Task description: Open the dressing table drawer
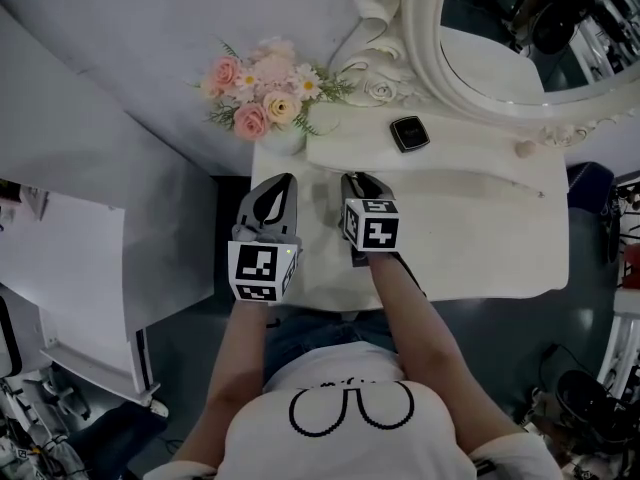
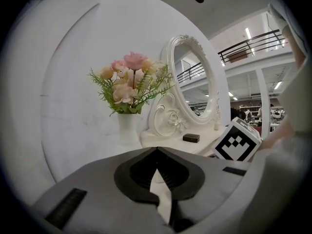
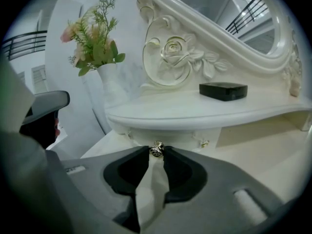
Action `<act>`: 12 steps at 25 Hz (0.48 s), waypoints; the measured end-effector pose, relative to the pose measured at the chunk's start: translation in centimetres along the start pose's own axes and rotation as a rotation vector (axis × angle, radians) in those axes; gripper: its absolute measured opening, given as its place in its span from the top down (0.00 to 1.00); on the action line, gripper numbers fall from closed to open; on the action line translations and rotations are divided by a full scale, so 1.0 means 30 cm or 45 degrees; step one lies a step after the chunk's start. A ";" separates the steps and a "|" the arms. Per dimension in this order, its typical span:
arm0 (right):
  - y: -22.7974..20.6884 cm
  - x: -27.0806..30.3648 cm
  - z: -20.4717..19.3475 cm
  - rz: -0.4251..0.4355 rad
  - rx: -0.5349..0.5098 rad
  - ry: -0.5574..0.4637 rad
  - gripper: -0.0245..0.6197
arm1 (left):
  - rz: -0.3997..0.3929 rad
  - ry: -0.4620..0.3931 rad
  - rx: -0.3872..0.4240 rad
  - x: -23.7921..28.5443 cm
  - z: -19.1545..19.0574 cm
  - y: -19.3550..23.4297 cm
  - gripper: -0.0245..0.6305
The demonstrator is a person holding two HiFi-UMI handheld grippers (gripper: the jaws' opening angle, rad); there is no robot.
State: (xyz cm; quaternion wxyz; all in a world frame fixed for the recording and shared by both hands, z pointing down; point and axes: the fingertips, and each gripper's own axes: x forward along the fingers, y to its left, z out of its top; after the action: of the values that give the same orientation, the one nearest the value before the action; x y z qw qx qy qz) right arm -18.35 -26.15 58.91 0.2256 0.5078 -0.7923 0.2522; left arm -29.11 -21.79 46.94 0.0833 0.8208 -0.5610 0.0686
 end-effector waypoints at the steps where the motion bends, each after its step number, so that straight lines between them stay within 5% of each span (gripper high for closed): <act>1: 0.000 -0.002 -0.002 0.001 0.001 0.005 0.82 | -0.002 0.001 0.000 -0.001 -0.001 -0.001 0.96; 12: 0.027 -0.062 -0.056 0.004 -0.008 0.038 0.82 | 0.005 0.000 -0.013 -0.029 -0.021 -0.014 0.96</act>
State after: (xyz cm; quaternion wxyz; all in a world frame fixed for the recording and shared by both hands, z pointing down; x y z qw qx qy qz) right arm -18.21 -23.53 58.93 0.2386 0.5020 -0.7904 0.2575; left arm -29.03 -20.71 47.37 0.0873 0.8192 -0.5629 0.0660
